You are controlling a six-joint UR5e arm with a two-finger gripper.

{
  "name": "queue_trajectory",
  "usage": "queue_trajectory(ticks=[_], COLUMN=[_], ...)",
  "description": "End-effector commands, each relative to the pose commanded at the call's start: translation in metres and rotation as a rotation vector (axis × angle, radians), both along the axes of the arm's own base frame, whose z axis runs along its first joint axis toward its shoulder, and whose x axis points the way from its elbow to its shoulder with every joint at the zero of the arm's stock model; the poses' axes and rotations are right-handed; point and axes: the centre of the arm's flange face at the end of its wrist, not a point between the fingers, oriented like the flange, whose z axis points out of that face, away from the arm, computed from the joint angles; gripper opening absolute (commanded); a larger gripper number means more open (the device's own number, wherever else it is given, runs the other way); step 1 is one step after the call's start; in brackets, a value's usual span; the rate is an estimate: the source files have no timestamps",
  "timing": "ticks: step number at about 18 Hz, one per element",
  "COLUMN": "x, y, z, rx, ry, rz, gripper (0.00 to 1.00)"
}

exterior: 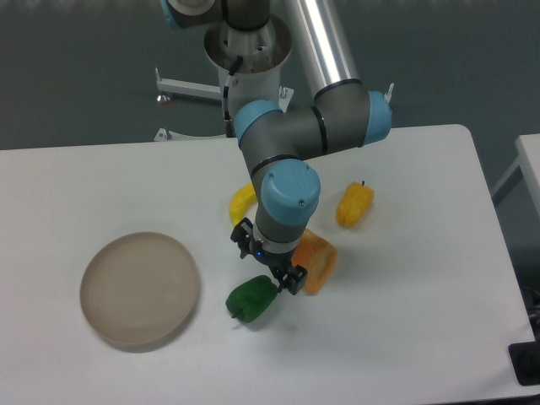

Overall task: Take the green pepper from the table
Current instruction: 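Move the gripper over the green bell pepper and lower it, then close the gripper fingers around the green bell pepper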

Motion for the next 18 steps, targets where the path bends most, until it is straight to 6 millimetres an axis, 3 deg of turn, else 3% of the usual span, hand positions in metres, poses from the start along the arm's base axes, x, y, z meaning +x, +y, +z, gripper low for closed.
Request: queue_trajectory(ticks=[4, 18], x=[0.006, 0.013], y=[0.007, 0.026], z=[-0.002, -0.045], rx=[0.022, 0.022], ry=[0.013, 0.022], rz=[-0.006, 0.009], gripper=[1.00, 1.00])
